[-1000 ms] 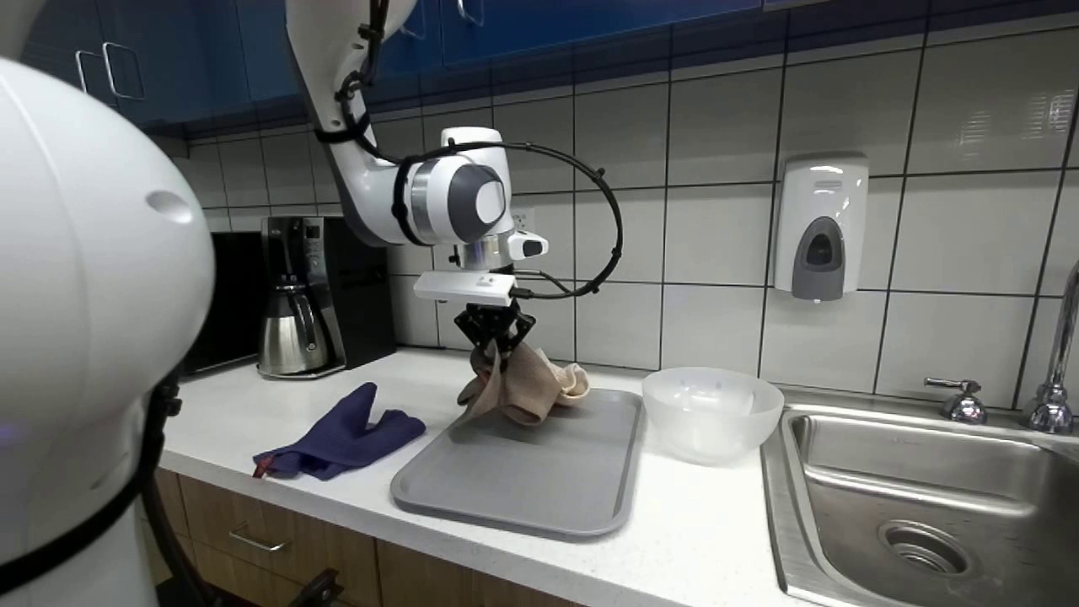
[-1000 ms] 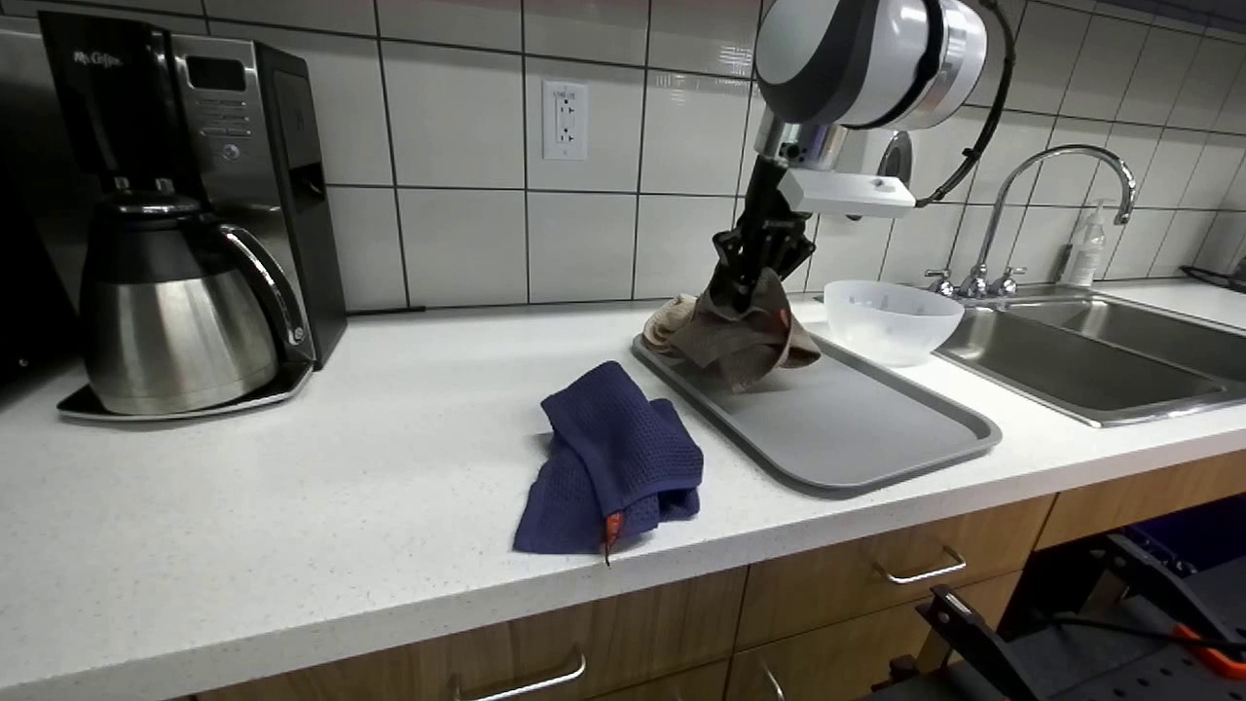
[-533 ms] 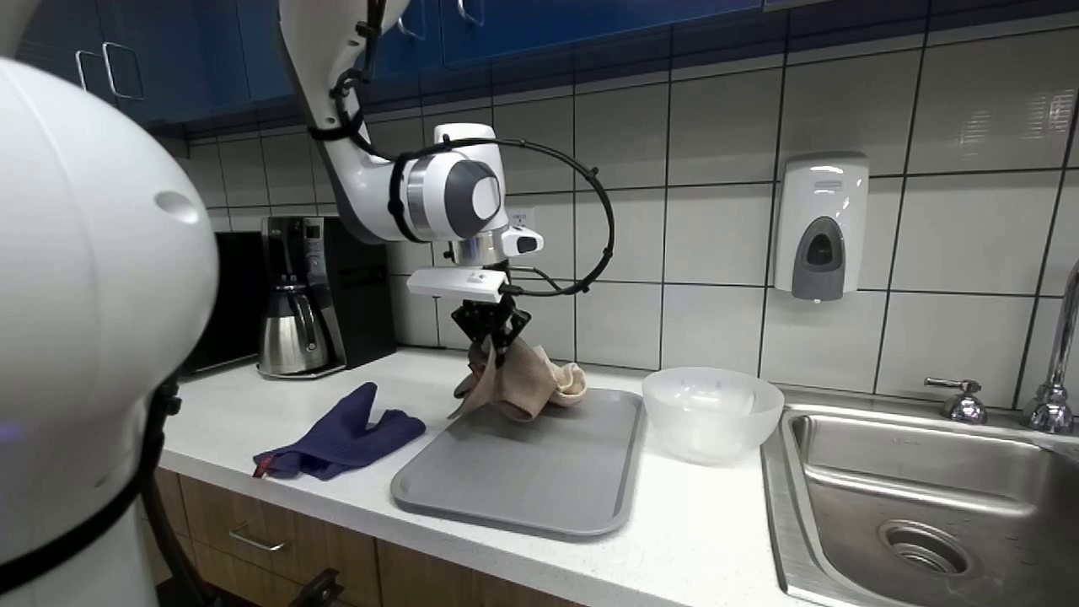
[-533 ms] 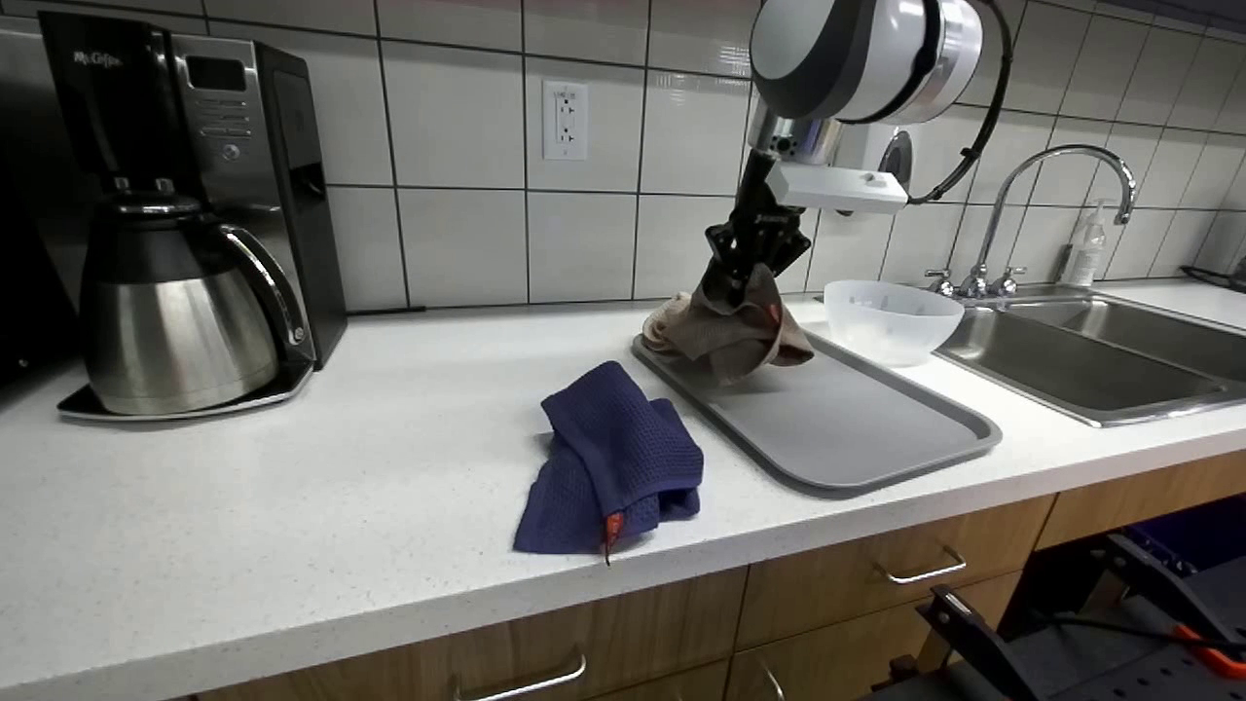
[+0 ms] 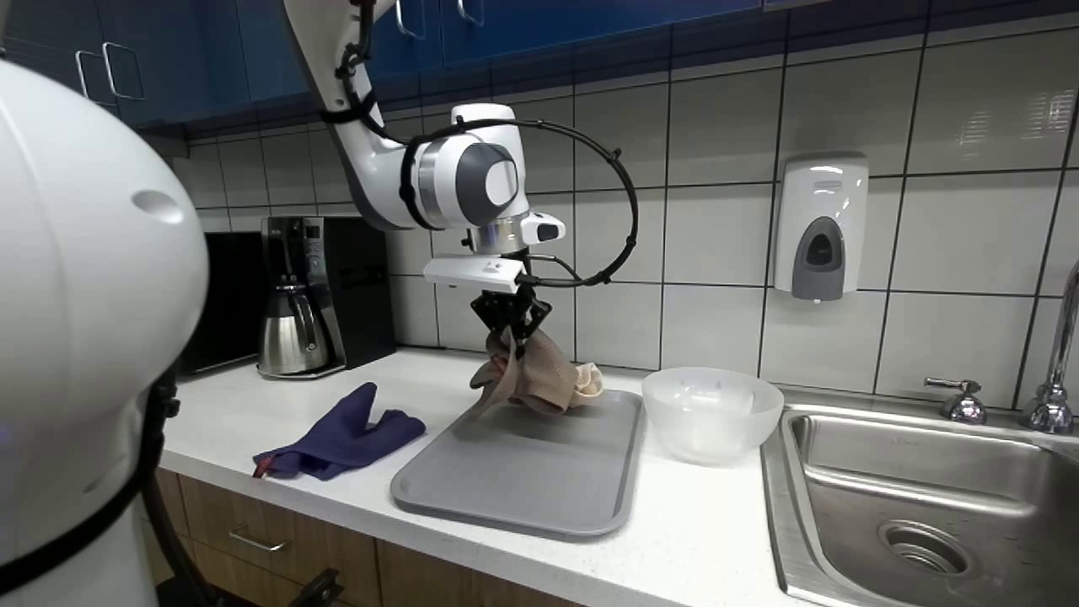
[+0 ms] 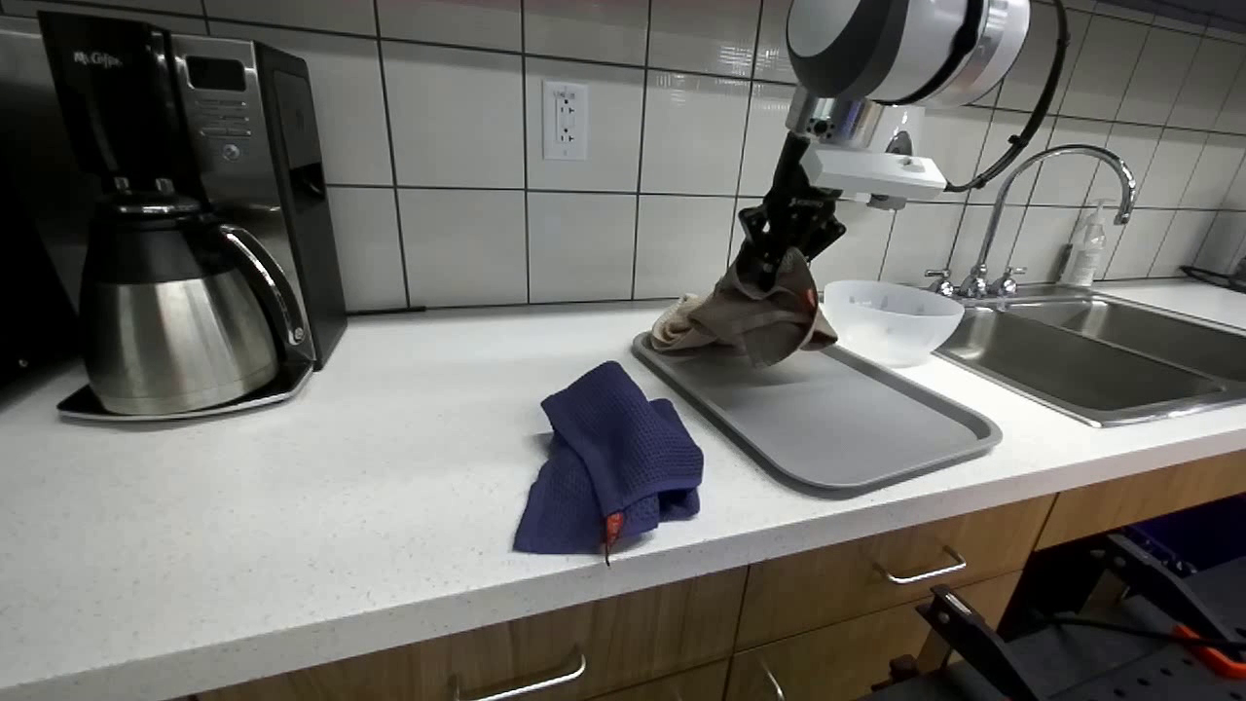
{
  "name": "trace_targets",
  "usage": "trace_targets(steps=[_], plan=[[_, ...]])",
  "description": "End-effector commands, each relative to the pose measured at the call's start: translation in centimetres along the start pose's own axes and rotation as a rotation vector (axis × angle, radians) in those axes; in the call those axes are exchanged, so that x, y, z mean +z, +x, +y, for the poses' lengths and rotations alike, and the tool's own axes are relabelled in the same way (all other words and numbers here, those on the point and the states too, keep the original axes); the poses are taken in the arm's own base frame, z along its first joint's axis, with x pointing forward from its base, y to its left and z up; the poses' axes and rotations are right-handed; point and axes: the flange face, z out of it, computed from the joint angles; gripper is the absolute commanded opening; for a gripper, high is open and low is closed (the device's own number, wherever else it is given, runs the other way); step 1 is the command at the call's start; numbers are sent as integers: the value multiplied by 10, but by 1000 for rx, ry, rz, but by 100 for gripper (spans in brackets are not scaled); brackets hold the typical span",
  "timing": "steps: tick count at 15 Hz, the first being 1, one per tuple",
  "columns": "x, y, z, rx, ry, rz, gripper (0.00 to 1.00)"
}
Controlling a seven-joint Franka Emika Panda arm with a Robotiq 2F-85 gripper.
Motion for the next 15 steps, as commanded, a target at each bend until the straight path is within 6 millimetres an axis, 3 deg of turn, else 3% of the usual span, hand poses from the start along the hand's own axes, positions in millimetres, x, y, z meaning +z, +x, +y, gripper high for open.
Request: trace_targets(steps=[1,8,15], plan=[[-21,-10,22,21,10,26,1],[-40,-21,44,33,21,54,1],[-54,-31,41,2,25,73,1]])
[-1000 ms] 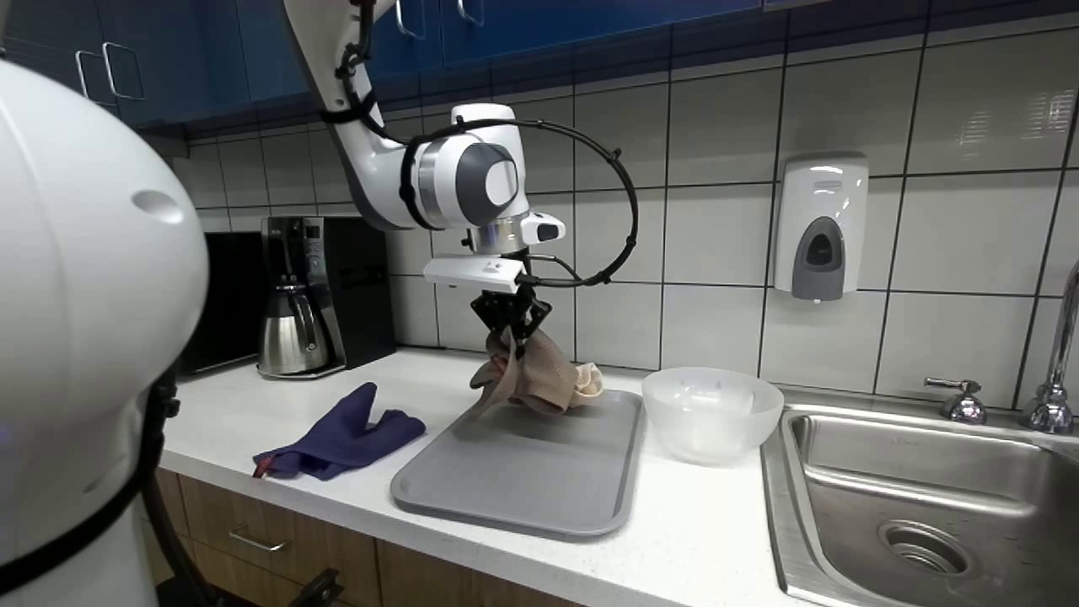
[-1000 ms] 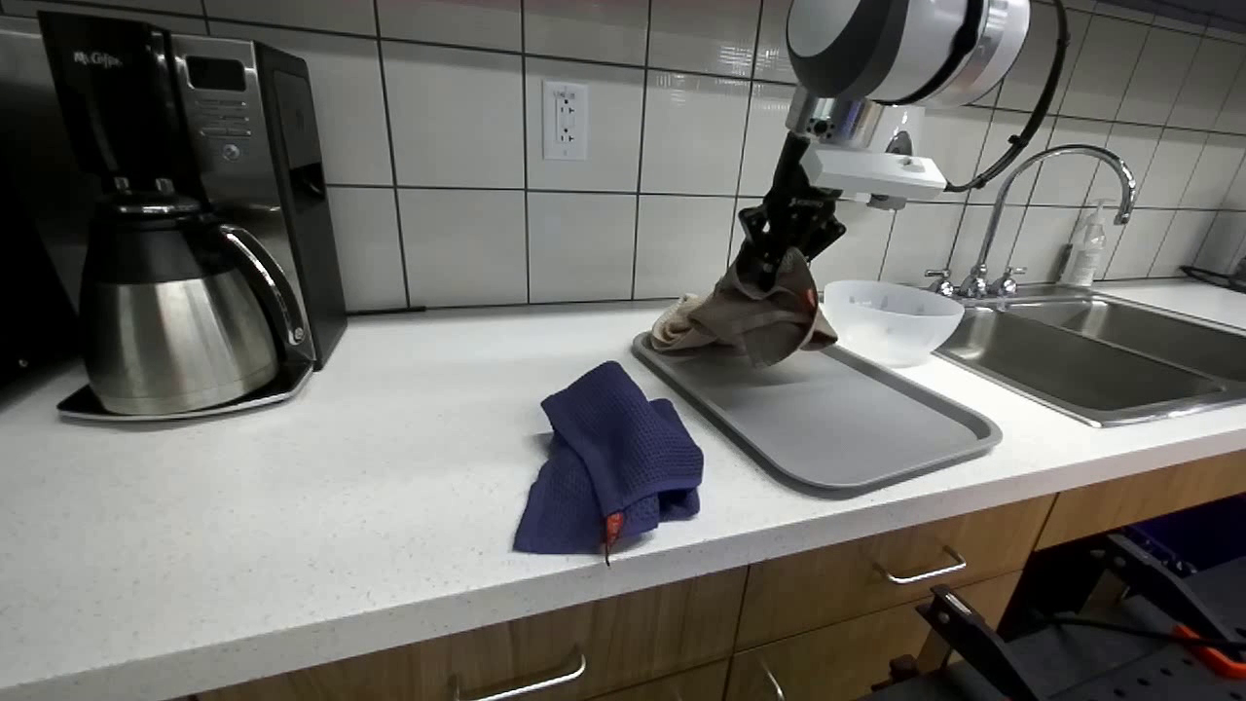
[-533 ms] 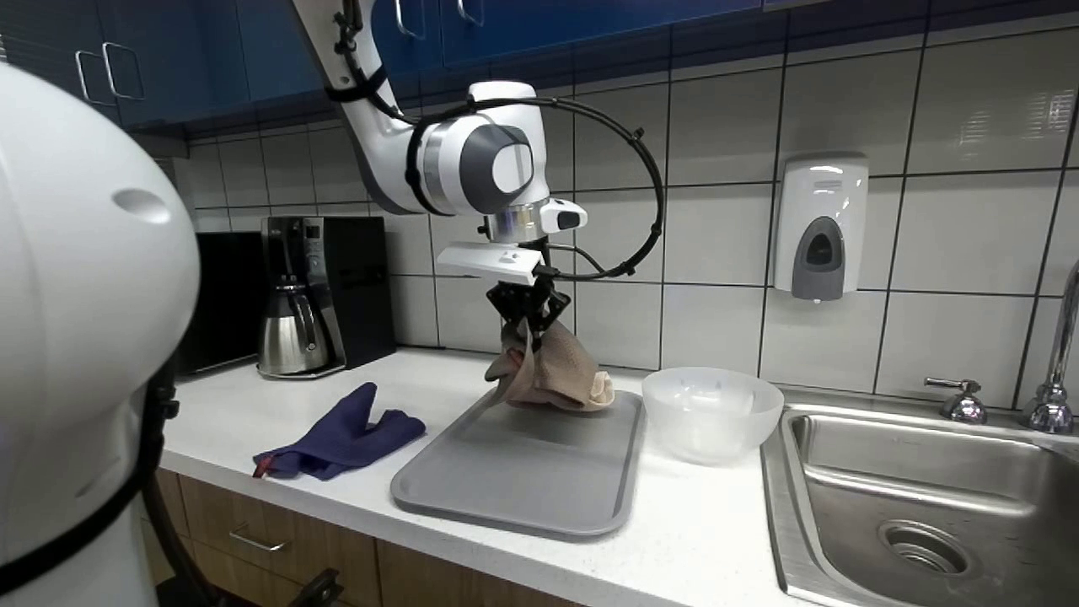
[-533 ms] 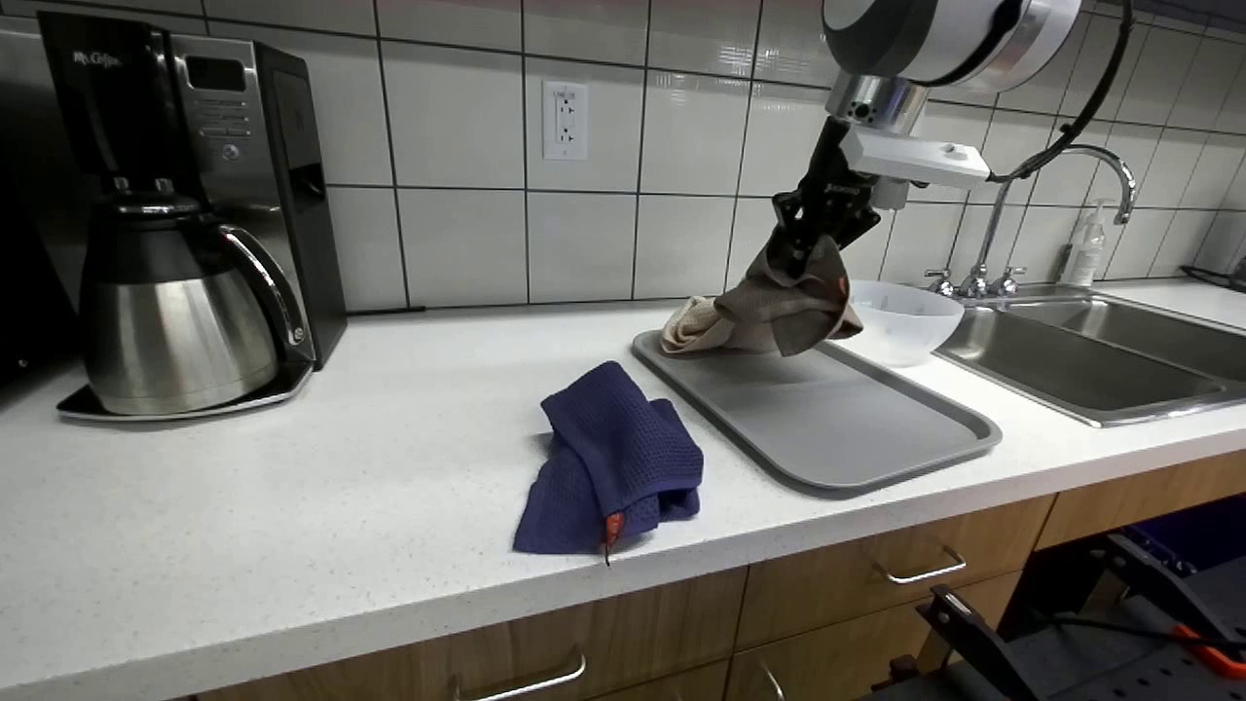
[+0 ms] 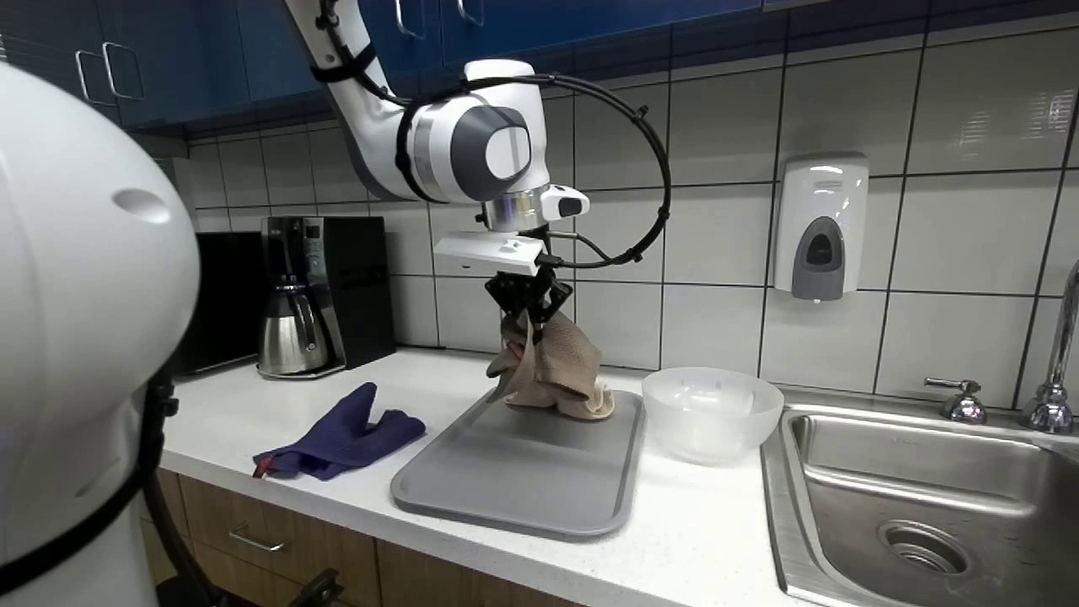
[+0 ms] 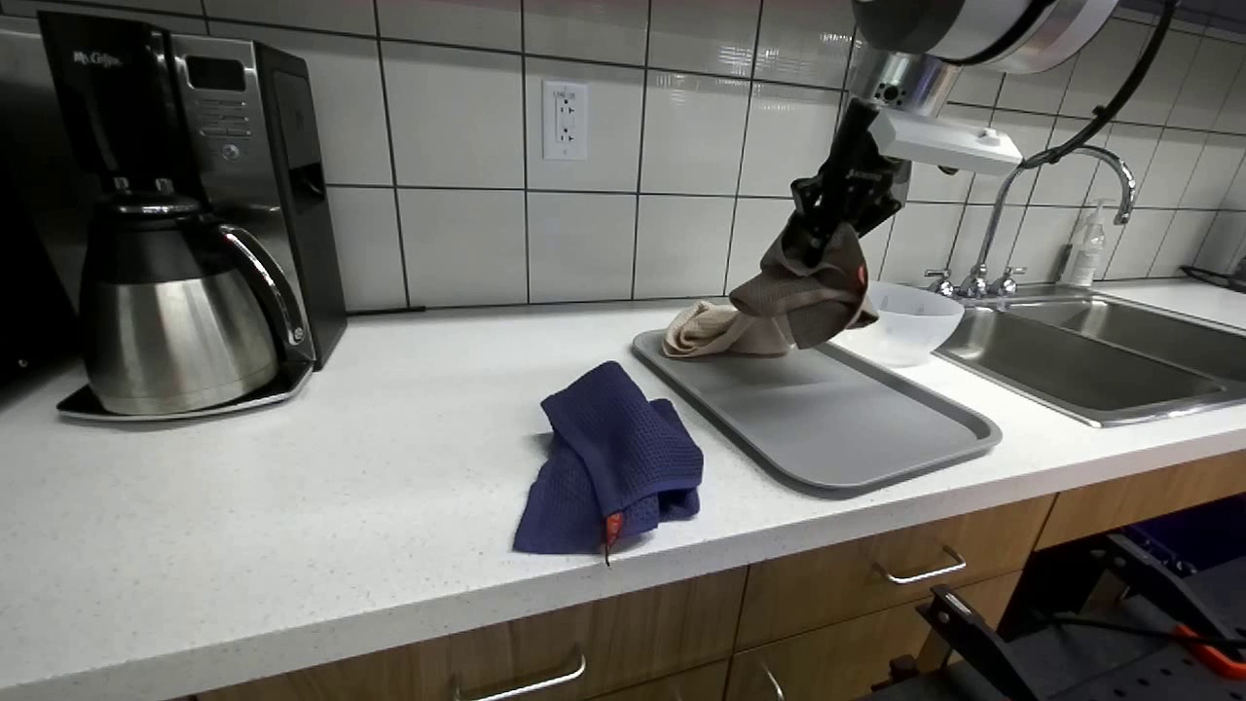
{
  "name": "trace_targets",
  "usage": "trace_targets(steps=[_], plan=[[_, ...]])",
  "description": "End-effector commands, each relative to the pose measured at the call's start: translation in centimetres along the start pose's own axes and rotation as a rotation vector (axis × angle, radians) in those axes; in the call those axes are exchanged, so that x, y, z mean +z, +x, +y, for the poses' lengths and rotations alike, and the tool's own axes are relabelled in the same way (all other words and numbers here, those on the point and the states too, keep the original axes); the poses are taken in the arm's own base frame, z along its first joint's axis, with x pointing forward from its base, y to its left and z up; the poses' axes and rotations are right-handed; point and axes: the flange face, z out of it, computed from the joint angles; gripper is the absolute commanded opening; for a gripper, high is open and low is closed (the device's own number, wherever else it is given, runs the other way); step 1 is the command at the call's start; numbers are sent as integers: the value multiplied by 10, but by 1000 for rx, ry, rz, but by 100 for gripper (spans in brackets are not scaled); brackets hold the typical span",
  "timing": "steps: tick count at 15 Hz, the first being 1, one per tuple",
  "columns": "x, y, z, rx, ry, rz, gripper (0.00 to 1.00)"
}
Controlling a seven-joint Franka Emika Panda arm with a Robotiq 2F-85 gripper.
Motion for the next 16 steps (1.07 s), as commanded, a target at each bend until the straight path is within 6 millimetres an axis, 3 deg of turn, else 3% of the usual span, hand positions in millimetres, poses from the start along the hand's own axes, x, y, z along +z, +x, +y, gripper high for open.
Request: trace_targets(steps=[1,10,16], plan=[[-16,-9,-3,-26,12,24,1],[-30,-10,-21,-48,19,55,1],[-27,-6,-42,-74,24,57,1]])
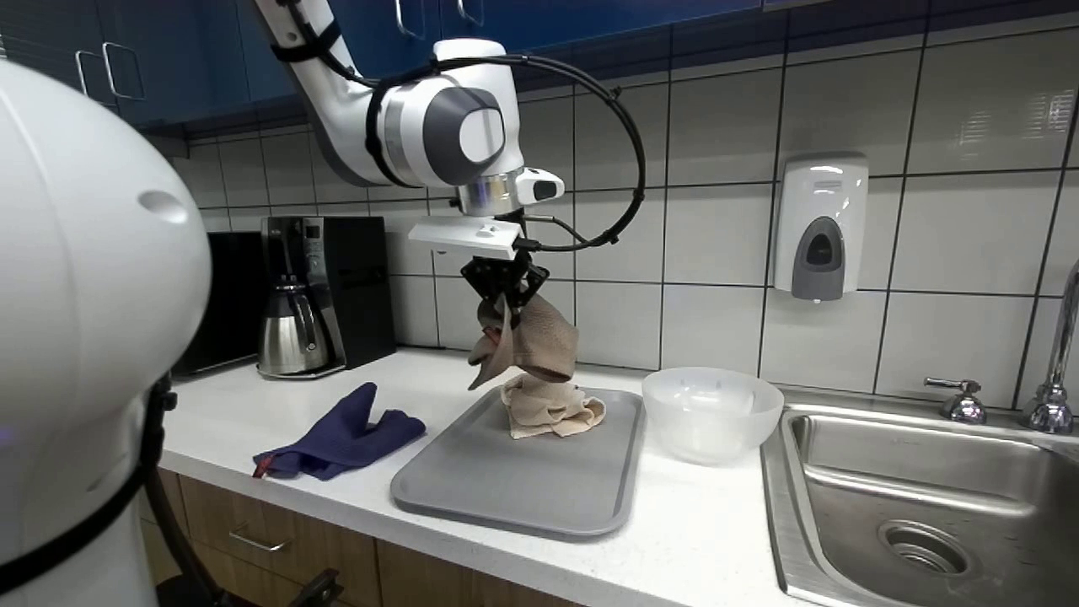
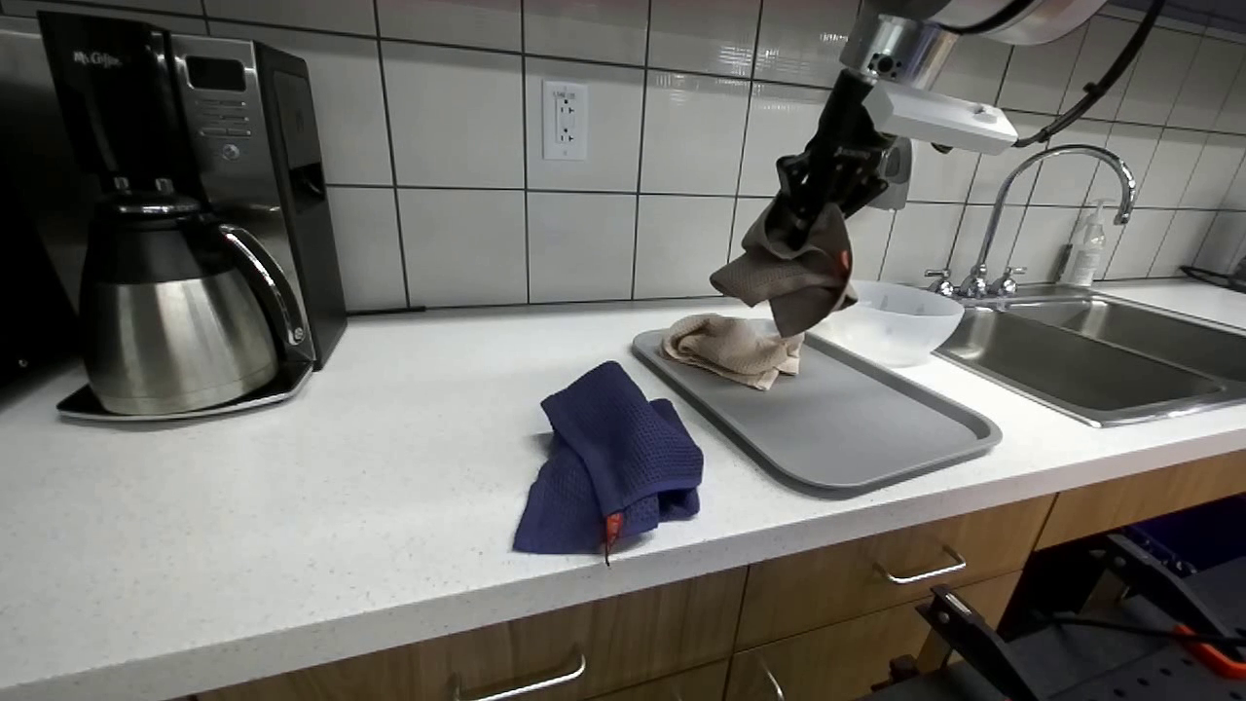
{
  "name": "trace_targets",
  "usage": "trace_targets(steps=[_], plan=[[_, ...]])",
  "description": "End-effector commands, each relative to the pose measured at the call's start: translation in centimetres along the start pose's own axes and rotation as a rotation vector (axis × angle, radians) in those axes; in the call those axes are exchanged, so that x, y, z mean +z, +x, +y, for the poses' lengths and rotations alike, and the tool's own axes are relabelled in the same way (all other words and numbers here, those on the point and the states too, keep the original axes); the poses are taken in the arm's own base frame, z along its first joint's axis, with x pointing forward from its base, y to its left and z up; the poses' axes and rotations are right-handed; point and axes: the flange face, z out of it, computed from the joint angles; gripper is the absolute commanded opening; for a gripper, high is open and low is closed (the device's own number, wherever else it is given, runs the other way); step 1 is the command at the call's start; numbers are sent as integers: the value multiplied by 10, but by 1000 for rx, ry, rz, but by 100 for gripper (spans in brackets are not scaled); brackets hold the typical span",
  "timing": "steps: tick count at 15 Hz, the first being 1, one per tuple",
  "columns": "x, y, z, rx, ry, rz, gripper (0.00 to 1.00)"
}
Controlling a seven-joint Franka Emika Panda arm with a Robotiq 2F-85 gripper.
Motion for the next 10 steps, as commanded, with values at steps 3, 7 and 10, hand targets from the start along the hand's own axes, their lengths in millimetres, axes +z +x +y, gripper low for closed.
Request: trace_targets(steps=[3,7,10], plan=[[-2,3,-28,-25,8,20,1],[4,7,-52,-44,16,21,1],[9,11,-70,-56,20,25,1]])
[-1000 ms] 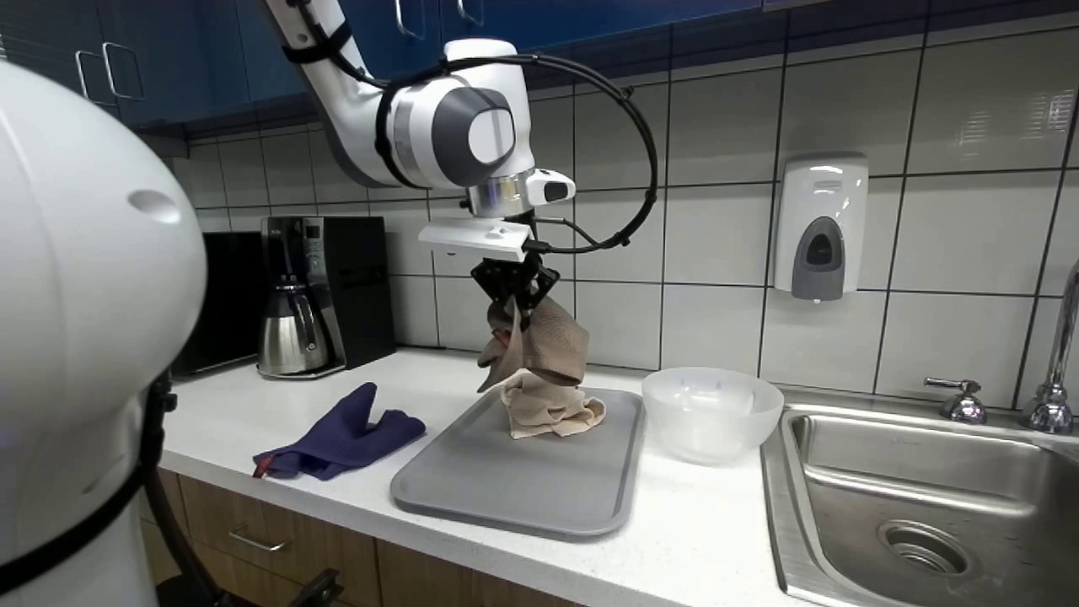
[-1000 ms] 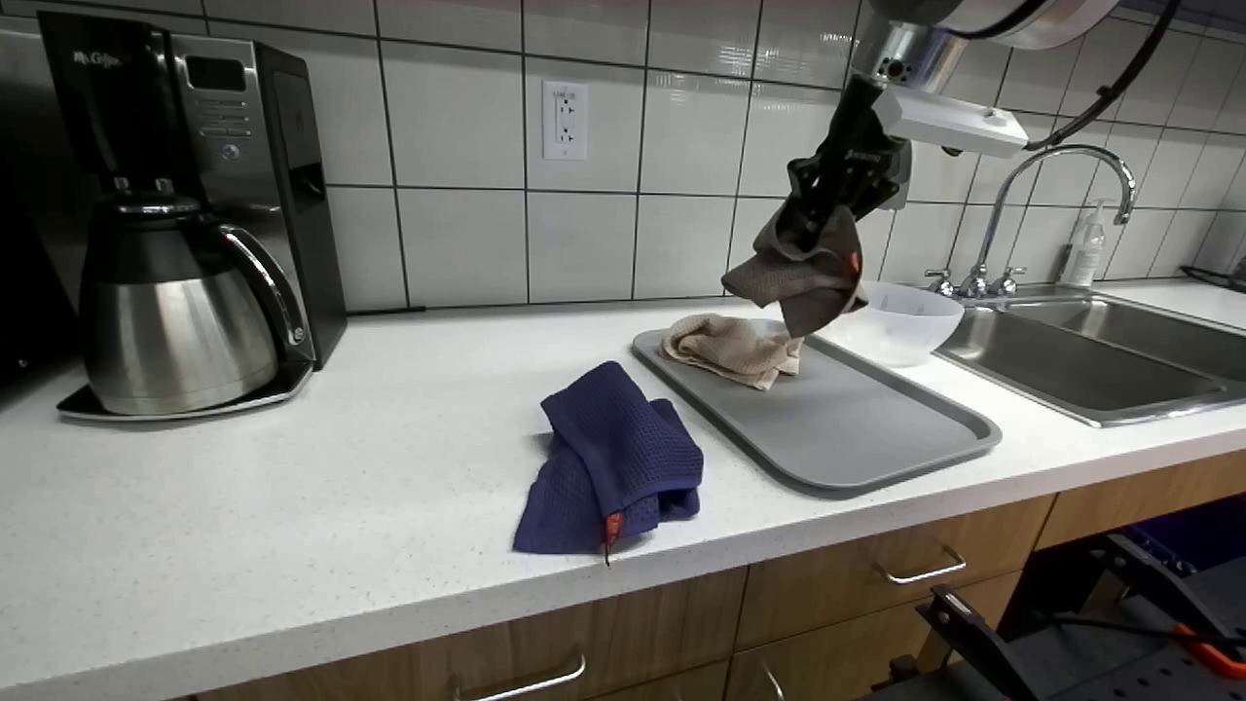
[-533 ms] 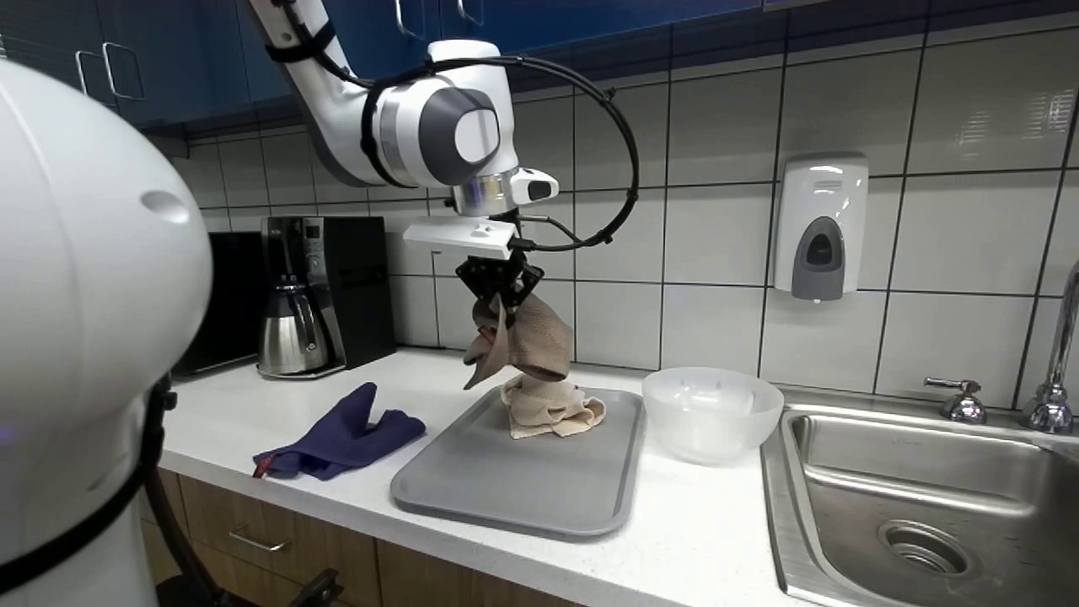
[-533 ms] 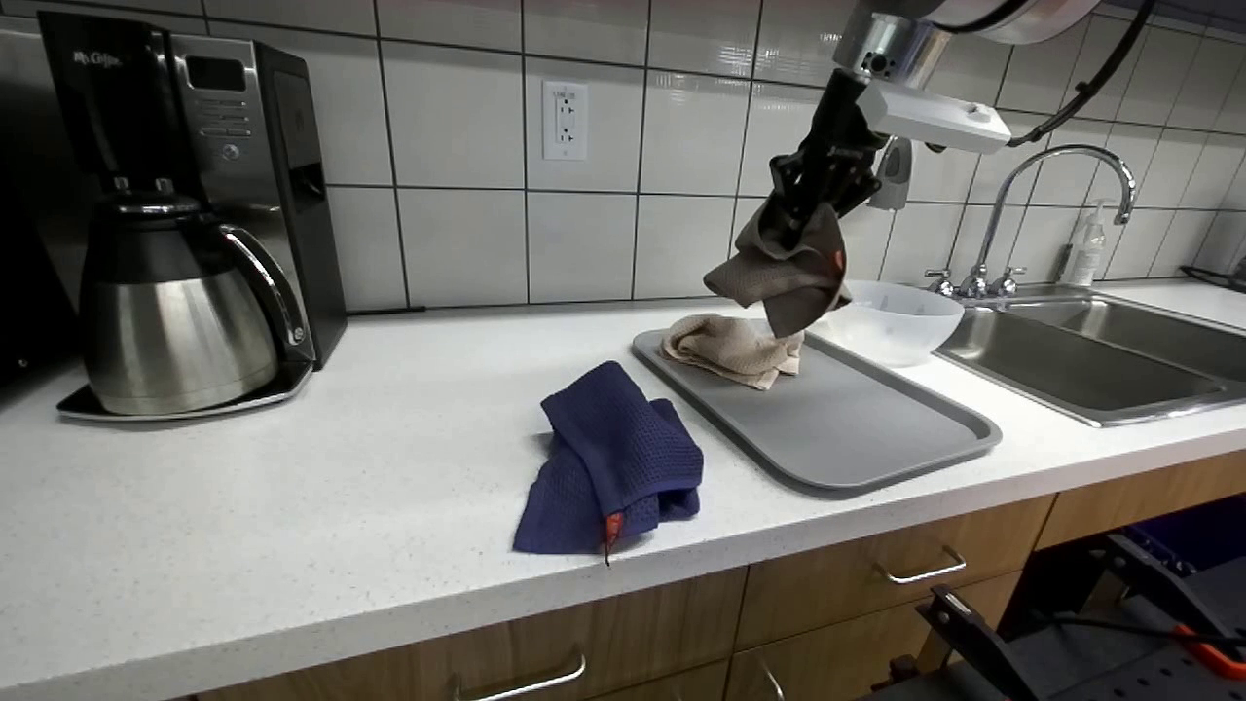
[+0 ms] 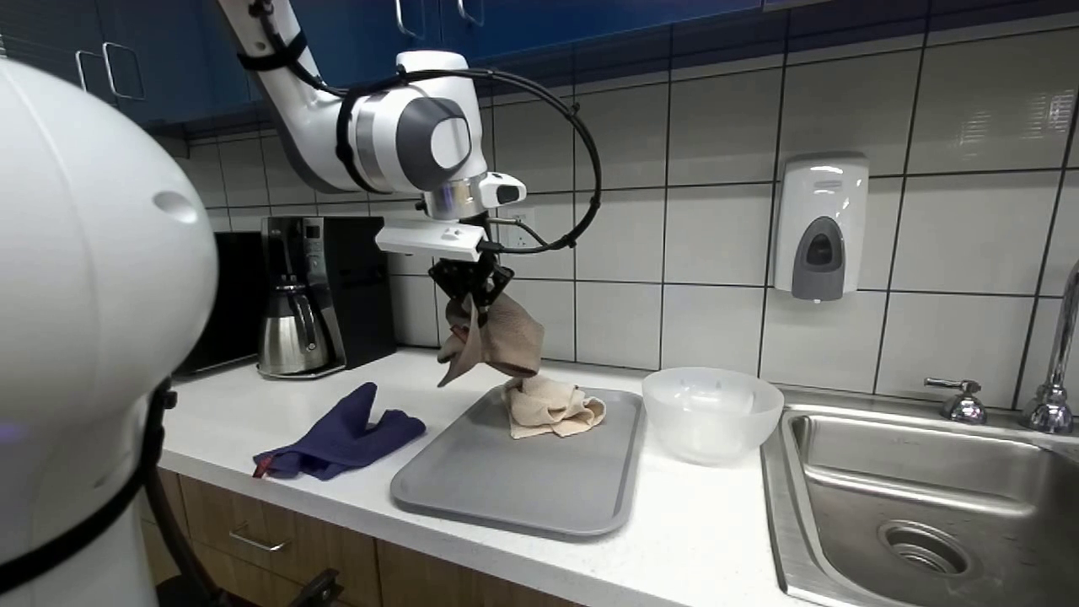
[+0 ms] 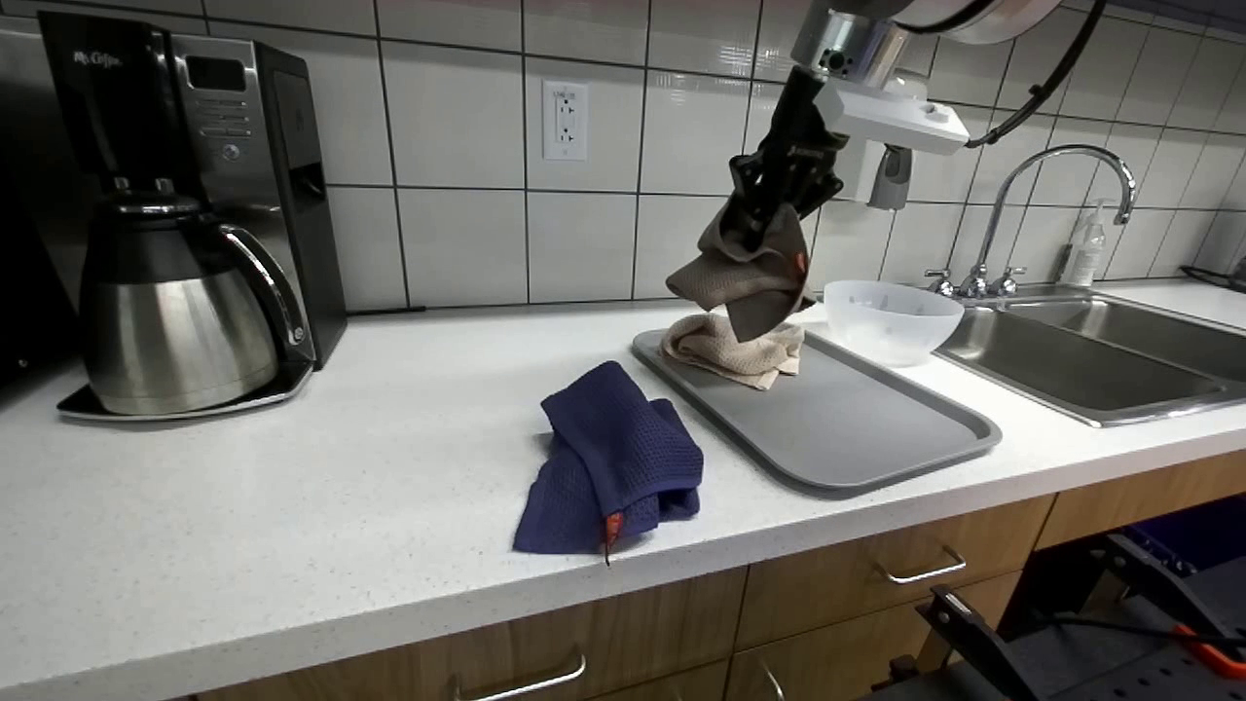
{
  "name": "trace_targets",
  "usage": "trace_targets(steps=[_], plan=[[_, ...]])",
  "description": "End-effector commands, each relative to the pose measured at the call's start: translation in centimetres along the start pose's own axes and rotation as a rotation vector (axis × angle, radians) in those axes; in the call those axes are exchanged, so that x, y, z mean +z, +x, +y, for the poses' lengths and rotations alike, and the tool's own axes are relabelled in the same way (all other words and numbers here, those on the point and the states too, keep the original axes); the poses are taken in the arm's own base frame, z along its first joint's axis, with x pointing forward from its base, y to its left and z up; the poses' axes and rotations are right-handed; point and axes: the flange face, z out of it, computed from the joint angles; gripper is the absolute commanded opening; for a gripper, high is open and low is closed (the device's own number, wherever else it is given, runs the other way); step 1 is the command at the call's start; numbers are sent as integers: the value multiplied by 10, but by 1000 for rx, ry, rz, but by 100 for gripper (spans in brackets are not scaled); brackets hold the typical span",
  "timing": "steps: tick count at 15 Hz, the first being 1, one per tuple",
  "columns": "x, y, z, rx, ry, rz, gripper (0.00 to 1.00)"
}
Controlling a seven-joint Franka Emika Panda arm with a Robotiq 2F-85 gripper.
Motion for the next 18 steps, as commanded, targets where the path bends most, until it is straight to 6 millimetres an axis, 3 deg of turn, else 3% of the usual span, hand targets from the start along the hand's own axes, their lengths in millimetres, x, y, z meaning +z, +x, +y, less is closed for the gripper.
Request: trace_targets(steps=[1,18], plan=[[6,13,-21,-3,-1,22,1],[51,57,-112,-92,-21,23,1]])
